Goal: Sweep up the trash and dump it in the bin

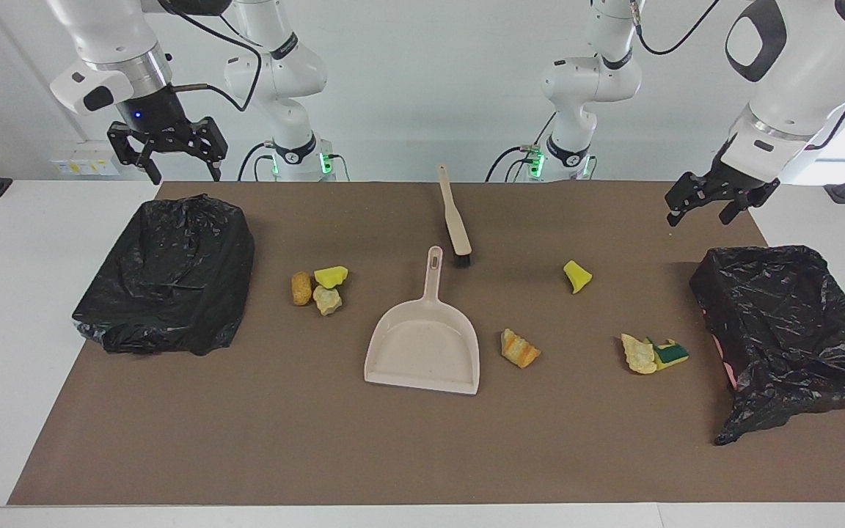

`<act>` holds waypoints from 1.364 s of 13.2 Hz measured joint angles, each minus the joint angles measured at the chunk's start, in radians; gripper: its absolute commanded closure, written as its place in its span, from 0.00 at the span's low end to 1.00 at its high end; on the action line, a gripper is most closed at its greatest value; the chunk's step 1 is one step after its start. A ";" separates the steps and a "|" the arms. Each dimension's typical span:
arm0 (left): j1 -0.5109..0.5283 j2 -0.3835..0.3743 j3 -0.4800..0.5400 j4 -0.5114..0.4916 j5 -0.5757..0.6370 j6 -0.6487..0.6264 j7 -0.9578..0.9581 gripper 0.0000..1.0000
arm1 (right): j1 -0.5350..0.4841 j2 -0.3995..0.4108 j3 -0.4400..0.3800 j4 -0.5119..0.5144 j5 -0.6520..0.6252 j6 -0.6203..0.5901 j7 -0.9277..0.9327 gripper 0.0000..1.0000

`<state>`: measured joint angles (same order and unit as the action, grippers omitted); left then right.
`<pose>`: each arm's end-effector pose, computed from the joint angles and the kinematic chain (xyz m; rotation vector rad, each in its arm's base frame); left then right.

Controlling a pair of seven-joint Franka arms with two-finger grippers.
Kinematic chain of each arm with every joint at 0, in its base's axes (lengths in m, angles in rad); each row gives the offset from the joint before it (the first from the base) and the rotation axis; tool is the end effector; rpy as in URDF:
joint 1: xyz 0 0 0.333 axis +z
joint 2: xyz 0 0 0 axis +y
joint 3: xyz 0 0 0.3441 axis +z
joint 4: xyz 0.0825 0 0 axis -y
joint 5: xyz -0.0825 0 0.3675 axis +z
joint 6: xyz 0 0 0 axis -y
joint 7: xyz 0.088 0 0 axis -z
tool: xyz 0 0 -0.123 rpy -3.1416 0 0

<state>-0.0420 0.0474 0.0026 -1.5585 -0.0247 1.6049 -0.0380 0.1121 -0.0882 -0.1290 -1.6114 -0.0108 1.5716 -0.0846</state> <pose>0.5562 -0.0249 0.6193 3.1171 -0.0009 -0.0030 0.5090 -0.0134 0.6639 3.1370 0.1062 0.0748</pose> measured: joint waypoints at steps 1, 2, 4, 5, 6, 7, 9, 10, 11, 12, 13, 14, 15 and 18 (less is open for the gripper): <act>0.000 0.000 0.000 -0.002 0.000 0.001 0.000 0.00 | 0.000 0.000 0.000 0.000 0.000 0.000 0.000 0.00; 0.000 0.000 0.000 -0.004 0.000 0.002 -0.001 0.00 | 0.000 -0.001 0.000 0.000 0.000 0.000 0.000 0.00; 0.000 -0.001 0.000 -0.013 0.000 0.005 -0.001 0.00 | 0.006 -0.001 0.001 0.000 0.000 0.000 0.000 0.00; 0.000 -0.003 -0.002 -0.022 0.000 0.010 -0.001 0.00 | 0.012 -0.001 0.001 0.000 0.000 0.003 0.000 0.00; -0.002 -0.007 -0.004 -0.034 0.000 0.018 -0.002 0.00 | 0.015 -0.001 0.002 -0.001 0.000 0.010 0.000 0.00; -0.003 -0.011 -0.008 -0.047 -0.001 0.032 -0.008 0.00 | 0.016 0.000 0.005 -0.001 0.000 0.017 0.000 0.00; -0.007 -0.020 -0.020 -0.079 -0.002 0.063 -0.034 0.00 | 0.016 0.003 0.009 -0.001 0.000 0.028 0.000 0.00; -0.016 -0.029 -0.027 -0.105 -0.002 0.088 -0.051 0.00 | 0.016 0.005 0.010 -0.002 0.000 0.037 0.000 0.00; -0.035 -0.044 -0.029 -0.141 -0.003 0.118 -0.077 0.00 | 0.016 0.006 0.011 -0.003 0.000 0.041 0.000 0.00; -0.061 -0.060 -0.031 -0.178 -0.004 0.148 -0.112 0.00 | 0.016 0.007 0.011 -0.004 0.000 0.041 0.000 0.00; -0.093 -0.075 -0.032 -0.220 -0.004 0.179 -0.156 0.00 | 0.016 0.007 0.011 -0.005 0.000 0.041 0.000 0.00; -0.123 -0.085 -0.033 -0.251 -0.004 0.202 -0.192 0.00 | 0.016 0.007 0.011 -0.006 0.000 0.041 0.000 0.00; -0.153 -0.094 -0.035 -0.279 -0.004 0.218 -0.231 0.00 | 0.016 0.007 0.011 -0.006 0.000 0.041 0.000 0.00; -0.236 -0.116 -0.038 -0.366 -0.005 0.274 -0.307 0.00 | 0.016 0.007 0.011 -0.007 0.000 0.041 0.000 0.00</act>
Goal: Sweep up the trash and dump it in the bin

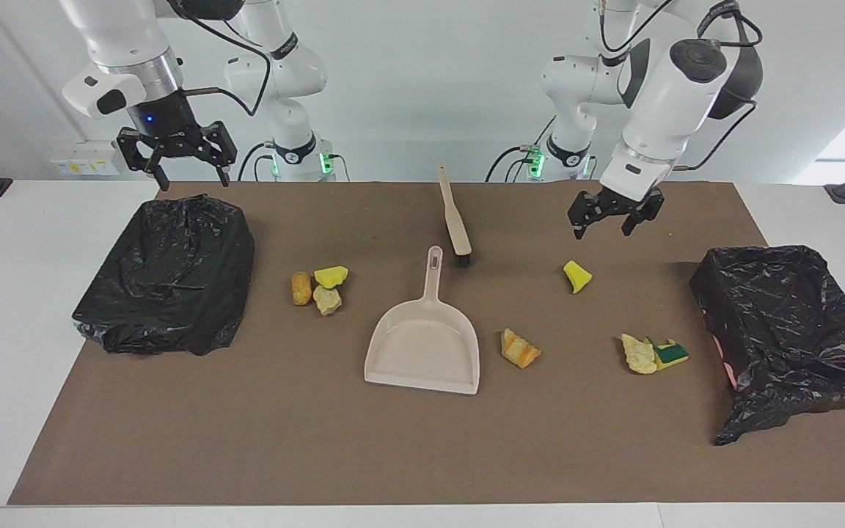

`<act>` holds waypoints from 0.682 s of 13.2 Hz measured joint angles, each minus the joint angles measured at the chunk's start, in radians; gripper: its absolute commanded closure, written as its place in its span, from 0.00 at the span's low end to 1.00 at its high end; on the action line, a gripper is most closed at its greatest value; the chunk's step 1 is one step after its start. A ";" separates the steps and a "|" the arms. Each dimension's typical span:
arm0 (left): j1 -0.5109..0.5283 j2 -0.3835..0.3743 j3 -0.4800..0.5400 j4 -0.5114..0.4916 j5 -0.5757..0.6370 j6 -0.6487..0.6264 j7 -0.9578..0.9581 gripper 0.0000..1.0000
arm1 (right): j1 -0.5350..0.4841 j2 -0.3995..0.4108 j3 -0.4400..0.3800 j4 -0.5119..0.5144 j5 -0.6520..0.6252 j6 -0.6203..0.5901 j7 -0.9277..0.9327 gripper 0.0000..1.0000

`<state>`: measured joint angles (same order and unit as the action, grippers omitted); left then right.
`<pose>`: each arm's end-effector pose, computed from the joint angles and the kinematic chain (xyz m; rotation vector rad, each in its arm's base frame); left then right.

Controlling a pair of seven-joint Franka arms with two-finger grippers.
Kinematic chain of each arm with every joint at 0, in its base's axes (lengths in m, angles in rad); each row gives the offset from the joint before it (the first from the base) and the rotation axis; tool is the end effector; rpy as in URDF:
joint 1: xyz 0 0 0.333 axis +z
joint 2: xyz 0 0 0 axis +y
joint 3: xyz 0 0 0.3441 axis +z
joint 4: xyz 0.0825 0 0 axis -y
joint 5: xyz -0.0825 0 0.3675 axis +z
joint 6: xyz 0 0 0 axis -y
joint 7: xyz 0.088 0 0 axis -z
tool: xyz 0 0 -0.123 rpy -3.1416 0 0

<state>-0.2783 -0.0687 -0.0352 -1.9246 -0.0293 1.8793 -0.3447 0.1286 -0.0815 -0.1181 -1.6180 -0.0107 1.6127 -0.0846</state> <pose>0.4989 -0.1650 0.5369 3.1091 0.0619 0.0215 0.5160 0.0012 0.6615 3.1319 0.1491 0.1185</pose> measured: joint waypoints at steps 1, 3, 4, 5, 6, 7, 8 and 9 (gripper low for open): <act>-0.022 -0.010 -0.001 -0.037 0.000 0.021 -0.022 0.00 | 0.000 0.000 0.000 0.000 0.000 0.000 0.000 0.00; -0.083 -0.038 -0.001 -0.113 -0.001 0.066 -0.080 0.00 | 0.000 0.000 0.000 -0.001 0.000 0.000 0.000 0.00; -0.114 -0.053 -0.002 -0.146 -0.001 0.080 -0.104 0.00 | 0.000 0.000 0.000 -0.002 0.000 0.000 0.000 0.00; -0.148 -0.066 -0.002 -0.176 -0.001 0.091 -0.131 0.00 | 0.000 0.000 0.000 -0.002 0.000 0.000 0.000 0.00; -0.182 -0.078 -0.003 -0.201 -0.001 0.097 -0.159 0.00 | 0.000 0.000 0.000 -0.002 0.000 0.000 0.000 0.00; -0.217 -0.091 -0.004 -0.223 -0.001 0.099 -0.182 0.00 | 0.000 0.000 0.000 -0.002 0.000 0.000 0.000 0.00; -0.255 -0.108 -0.004 -0.244 -0.001 0.099 -0.208 0.00 | 0.000 0.000 0.000 -0.002 0.000 0.000 0.000 0.00; -0.291 -0.128 -0.004 -0.264 -0.001 0.099 -0.238 0.00 | 0.000 0.000 0.000 -0.002 0.000 0.000 0.000 0.00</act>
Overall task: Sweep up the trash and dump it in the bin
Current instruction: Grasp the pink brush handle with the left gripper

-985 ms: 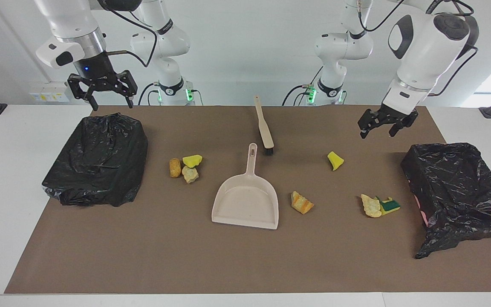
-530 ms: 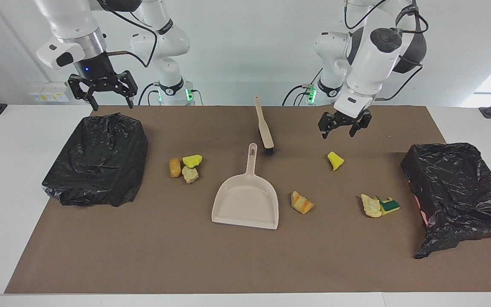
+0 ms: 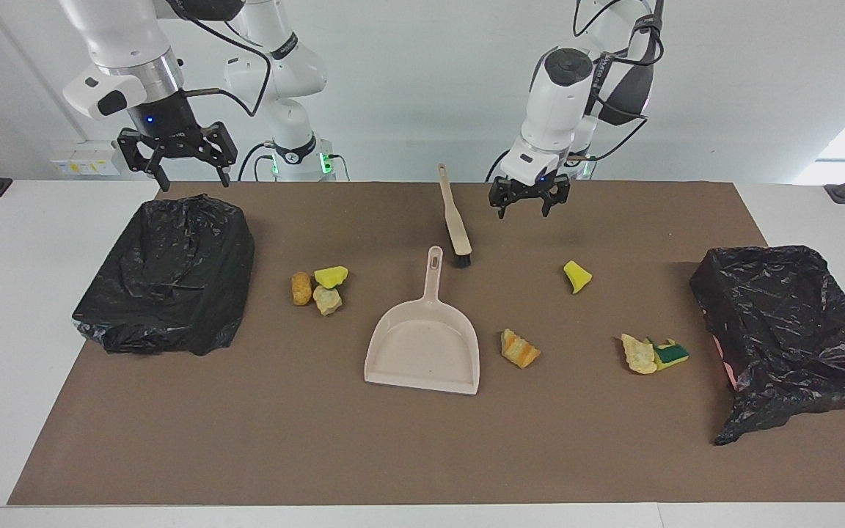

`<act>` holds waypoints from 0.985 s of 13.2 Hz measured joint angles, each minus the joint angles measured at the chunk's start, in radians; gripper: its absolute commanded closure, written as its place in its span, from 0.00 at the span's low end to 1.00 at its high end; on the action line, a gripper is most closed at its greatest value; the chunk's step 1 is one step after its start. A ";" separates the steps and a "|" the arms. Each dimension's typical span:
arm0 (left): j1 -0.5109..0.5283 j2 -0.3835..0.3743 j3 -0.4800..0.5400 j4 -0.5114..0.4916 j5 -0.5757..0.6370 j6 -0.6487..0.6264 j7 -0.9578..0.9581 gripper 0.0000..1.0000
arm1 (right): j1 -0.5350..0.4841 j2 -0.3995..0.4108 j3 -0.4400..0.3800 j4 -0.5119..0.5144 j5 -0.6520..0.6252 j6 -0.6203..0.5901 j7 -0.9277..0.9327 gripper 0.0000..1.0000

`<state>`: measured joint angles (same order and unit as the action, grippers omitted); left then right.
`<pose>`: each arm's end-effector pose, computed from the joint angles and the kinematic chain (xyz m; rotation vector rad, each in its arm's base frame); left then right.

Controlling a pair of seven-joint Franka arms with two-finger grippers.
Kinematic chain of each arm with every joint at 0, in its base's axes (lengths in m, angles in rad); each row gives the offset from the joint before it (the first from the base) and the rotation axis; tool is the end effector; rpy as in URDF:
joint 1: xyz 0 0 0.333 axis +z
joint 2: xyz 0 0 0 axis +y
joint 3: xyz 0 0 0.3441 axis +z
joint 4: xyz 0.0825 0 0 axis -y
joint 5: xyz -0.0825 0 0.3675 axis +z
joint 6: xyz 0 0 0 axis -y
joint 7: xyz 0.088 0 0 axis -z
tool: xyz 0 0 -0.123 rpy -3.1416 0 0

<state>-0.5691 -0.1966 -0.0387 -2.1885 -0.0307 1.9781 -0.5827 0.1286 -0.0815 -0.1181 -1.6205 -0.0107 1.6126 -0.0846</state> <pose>0.3833 -0.2706 0.4874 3.1321 -0.0187 -0.0361 0.5159 0.0012 0.6603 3.1321 0.1492 0.1144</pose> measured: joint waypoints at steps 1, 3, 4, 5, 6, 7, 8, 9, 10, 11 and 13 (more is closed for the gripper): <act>-0.042 -0.025 -0.001 -0.024 0.000 0.000 -0.027 0.00 | 0.000 0.000 0.000 0.000 0.000 0.000 0.000 0.00; -0.111 -0.063 -0.001 -0.068 0.000 0.000 -0.045 0.00 | 0.000 0.000 0.000 -0.002 0.000 0.000 0.000 0.00; -0.146 -0.068 -0.001 -0.089 0.000 0.010 -0.054 0.00 | 0.000 0.000 0.000 -0.003 0.000 0.000 0.000 0.00; -0.180 -0.064 -0.001 -0.116 0.000 0.042 -0.079 0.00 | 0.000 0.000 0.000 -0.004 0.000 0.000 0.000 0.00; -0.213 -0.054 -0.001 -0.150 0.000 0.097 -0.119 0.00 | 0.000 0.000 0.000 -0.004 0.000 -0.001 0.000 0.00; -0.243 -0.044 -0.002 -0.184 0.000 0.156 -0.157 0.00 | 0.000 0.000 0.000 -0.004 0.000 -0.001 0.000 0.00; -0.272 -0.033 -0.003 -0.218 0.000 0.209 -0.191 0.00 | 0.000 0.000 0.000 -0.004 0.000 -0.001 0.000 0.00; -0.299 -0.019 -0.003 -0.244 0.000 0.245 -0.222 0.00 | 0.000 0.000 0.000 -0.004 0.000 -0.001 0.000 0.00; -0.324 -0.003 -0.003 -0.259 0.000 0.267 -0.251 0.00 | 0.000 0.000 0.000 -0.004 0.000 -0.002 0.000 0.00; -0.346 0.014 -0.003 -0.266 0.000 0.284 -0.280 0.00 | 0.000 0.000 0.000 -0.004 0.000 -0.003 0.000 0.00; -0.386 0.040 -0.003 -0.268 0.000 0.307 -0.334 0.00 | 0.000 0.000 0.000 -0.005 0.000 -0.005 0.000 0.00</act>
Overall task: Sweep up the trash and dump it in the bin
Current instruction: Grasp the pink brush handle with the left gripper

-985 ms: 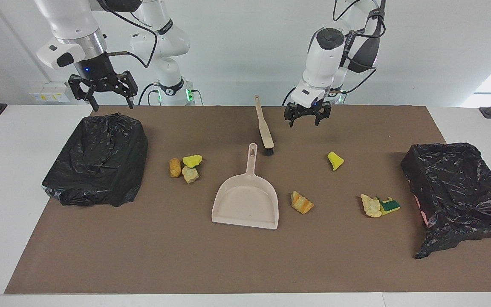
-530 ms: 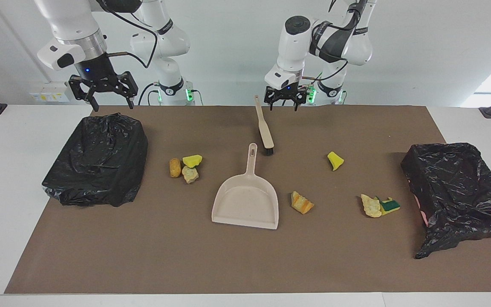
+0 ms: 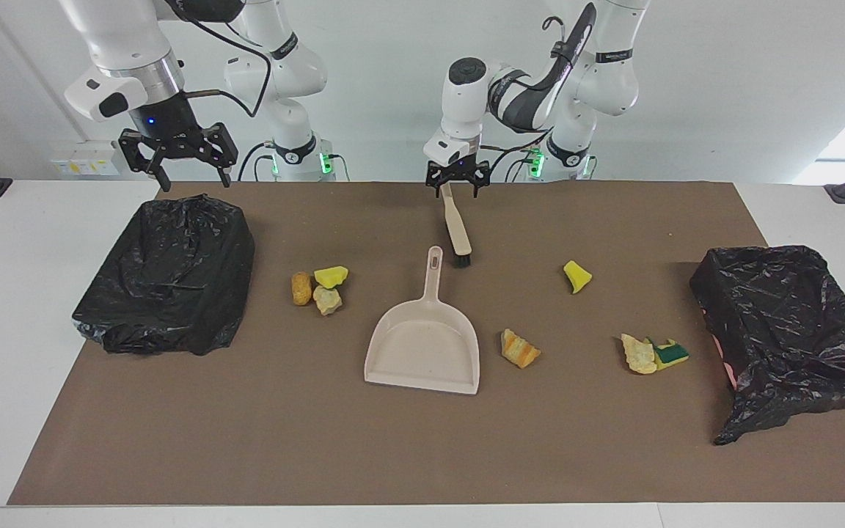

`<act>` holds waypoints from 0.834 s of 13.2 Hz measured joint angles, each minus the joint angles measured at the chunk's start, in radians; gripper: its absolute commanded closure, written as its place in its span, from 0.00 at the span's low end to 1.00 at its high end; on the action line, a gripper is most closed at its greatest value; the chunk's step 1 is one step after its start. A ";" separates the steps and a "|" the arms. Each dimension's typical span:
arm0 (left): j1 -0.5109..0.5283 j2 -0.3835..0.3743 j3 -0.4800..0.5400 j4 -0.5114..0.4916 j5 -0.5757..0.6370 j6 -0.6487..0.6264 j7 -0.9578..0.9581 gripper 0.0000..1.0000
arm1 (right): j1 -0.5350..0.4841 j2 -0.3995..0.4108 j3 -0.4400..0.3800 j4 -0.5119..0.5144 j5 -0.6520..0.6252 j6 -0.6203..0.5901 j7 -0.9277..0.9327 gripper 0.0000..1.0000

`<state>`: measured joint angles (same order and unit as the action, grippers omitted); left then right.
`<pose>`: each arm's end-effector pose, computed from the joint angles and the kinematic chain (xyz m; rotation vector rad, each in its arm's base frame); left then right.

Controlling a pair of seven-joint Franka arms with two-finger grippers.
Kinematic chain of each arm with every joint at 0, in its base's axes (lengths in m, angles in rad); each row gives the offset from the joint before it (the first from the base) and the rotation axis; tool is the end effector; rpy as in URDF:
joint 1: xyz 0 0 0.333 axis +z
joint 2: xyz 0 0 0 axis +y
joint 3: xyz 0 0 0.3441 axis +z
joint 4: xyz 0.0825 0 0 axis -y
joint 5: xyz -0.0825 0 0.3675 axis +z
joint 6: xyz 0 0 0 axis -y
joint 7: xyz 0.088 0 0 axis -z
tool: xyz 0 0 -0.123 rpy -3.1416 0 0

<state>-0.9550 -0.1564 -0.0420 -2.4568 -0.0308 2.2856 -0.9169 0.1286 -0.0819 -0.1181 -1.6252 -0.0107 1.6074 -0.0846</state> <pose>0.2395 -0.3727 0.3779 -3.1374 0.0929 0.0347 0.5151 0.0012 0.6578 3.1330 0.1493 0.0995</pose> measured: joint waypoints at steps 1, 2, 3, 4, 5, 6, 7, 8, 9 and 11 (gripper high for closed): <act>-0.023 0.007 0.000 -0.003 0.000 0.002 -0.018 0.00 | 0.000 0.000 0.000 0.000 0.000 -0.001 0.000 0.00; -0.041 0.009 -0.001 -0.008 0.000 0.005 -0.036 0.00 | 0.000 0.000 0.000 -0.001 0.000 -0.001 0.000 0.00; -0.049 0.010 -0.001 -0.011 0.000 0.006 -0.056 0.07 | 0.000 0.000 0.000 -0.001 0.000 -0.001 0.000 0.00; -0.052 0.009 0.000 -0.011 0.000 0.006 -0.076 0.17 | 0.000 0.000 0.000 -0.002 0.000 -0.002 0.000 0.00; -0.055 0.009 0.000 -0.011 0.000 0.007 -0.091 0.23 | 0.000 0.000 0.000 -0.002 0.000 -0.002 0.000 0.00; -0.059 0.009 0.000 -0.011 0.000 0.007 -0.103 0.27 | 0.000 0.000 0.000 -0.002 0.000 -0.002 0.000 0.00; -0.062 0.009 0.000 -0.011 0.000 0.007 -0.116 0.30 | 0.000 0.000 0.000 -0.002 0.000 -0.002 0.000 0.00; -0.062 0.009 0.000 -0.011 0.000 0.007 -0.128 0.33 | 0.000 0.000 0.000 -0.003 0.000 -0.002 0.000 0.00; -0.062 0.009 0.000 -0.012 0.000 0.008 -0.136 0.43 | 0.000 0.000 0.000 -0.003 0.000 -0.002 0.000 0.00; -0.062 0.009 0.000 -0.012 0.000 0.008 -0.151 0.56 | 0.000 0.000 0.000 -0.003 0.000 -0.002 0.000 0.00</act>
<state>-1.0171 -0.1473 -0.0417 -2.4685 -0.0308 2.2935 -1.0680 0.1286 -0.0820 -0.1181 -1.6284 -0.0107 1.6053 -0.0846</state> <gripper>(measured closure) 0.379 0.000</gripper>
